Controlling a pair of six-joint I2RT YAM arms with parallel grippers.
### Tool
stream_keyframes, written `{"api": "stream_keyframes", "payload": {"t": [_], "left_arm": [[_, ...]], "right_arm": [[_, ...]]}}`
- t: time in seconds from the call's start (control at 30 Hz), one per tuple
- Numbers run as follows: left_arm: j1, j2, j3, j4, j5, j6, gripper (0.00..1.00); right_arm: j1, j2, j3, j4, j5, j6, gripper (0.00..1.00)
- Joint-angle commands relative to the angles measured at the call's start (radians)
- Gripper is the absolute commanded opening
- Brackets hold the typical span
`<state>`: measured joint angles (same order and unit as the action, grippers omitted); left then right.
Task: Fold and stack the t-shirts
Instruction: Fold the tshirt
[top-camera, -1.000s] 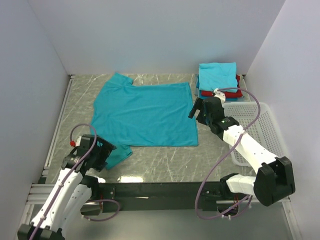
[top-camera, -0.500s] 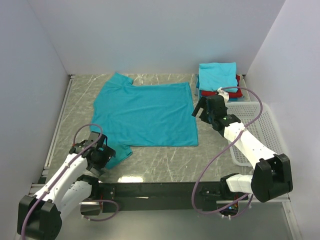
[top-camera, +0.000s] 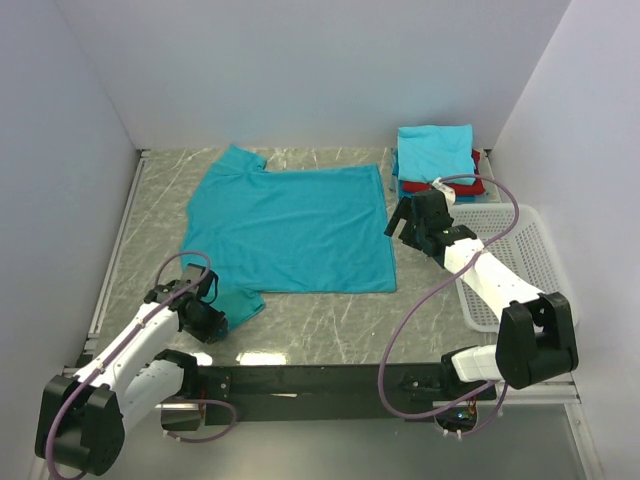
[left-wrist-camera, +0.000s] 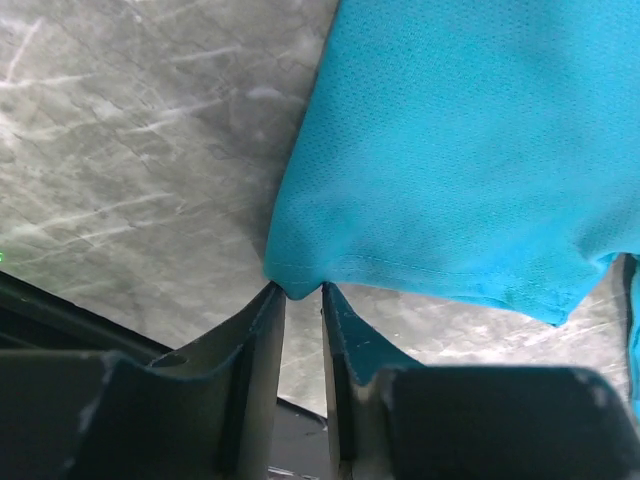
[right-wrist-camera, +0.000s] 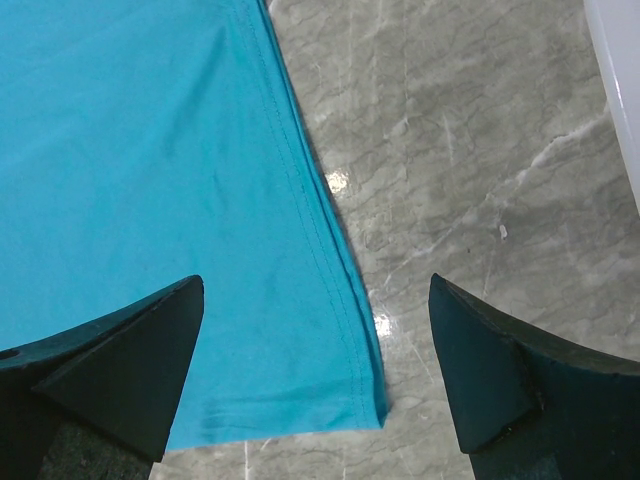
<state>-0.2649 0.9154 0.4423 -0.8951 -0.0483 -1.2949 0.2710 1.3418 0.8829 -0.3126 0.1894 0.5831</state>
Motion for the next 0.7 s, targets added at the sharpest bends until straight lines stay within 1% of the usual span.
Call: {"api": "stream_keyframes", "payload": {"t": [0.0, 0.1, 0.2, 0.23, 0.27, 0.4, 0.5, 0.67], "left_arm": [[-0.008, -0.007, -0.011, 0.019, 0.013, 0.008, 0.26], [-0.014, -0.009, -0.014, 0.025, 0.010, 0.011, 0.25], [-0.016, -0.009, -0.011, 0.027, -0.002, 0.014, 0.18], [-0.017, -0.012, -0.011, 0.027, -0.005, 0.014, 0.07], [-0.019, -0.013, -0.008, 0.025, -0.013, 0.014, 0.01], [-0.023, -0.053, -0.007, 0.025, -0.035, 0.002, 0.00], [-0.025, -0.142, -0.017, 0.030, -0.036, -0.009, 0.00], [-0.028, -0.223, -0.027, 0.032, -0.050, -0.027, 0.01]], "right_arm": [[-0.012, 0.000, 0.042, 0.001, -0.002, -0.006, 0.99], [-0.012, -0.004, 0.036, 0.000, -0.008, -0.006, 0.98], [-0.010, -0.013, 0.033, -0.011, -0.031, -0.011, 0.97], [-0.010, -0.018, 0.031, -0.019, -0.036, -0.011, 0.96], [-0.012, -0.029, 0.030, -0.022, -0.041, -0.009, 0.96], [-0.012, -0.081, -0.012, -0.048, -0.064, 0.001, 0.96], [-0.006, -0.142, -0.100, -0.069, -0.128, 0.001, 0.95], [0.026, -0.249, -0.217, -0.120, -0.171, 0.032, 0.93]]}}
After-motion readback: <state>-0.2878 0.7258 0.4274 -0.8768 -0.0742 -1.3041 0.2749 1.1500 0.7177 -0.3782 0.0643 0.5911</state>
